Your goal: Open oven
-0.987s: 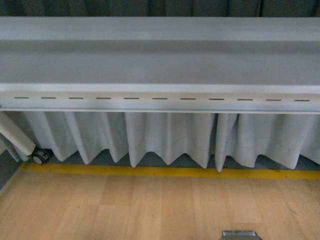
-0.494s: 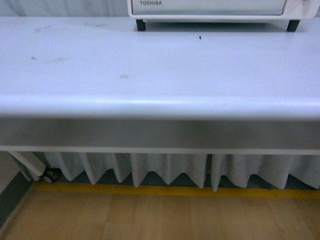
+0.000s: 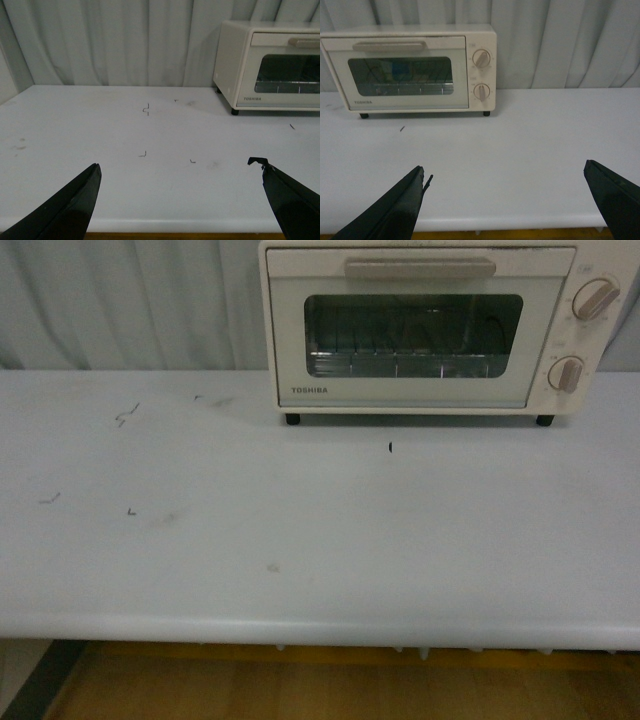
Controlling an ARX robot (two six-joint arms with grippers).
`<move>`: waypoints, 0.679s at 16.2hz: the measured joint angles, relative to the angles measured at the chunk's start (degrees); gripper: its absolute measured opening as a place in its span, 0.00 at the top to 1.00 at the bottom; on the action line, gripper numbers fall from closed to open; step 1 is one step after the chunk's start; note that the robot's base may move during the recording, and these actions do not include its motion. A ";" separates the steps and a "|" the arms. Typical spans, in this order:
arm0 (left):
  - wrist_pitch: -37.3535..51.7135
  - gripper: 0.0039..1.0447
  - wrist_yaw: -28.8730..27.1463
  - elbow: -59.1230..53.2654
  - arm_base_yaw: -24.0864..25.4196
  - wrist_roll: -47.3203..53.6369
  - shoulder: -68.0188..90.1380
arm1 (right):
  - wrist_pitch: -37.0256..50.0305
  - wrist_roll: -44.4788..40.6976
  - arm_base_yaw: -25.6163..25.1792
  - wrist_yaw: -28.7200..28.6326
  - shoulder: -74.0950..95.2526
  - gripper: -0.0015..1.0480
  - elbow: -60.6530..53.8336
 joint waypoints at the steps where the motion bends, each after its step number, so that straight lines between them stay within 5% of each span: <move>1: 0.04 0.06 -0.07 0.00 0.00 -0.02 0.00 | -0.02 -0.02 0.00 0.00 -0.02 0.06 0.00; 11: 0.04 0.06 -0.02 0.00 -0.02 -0.02 0.00 | 0.00 -0.02 0.00 0.02 0.00 0.06 0.00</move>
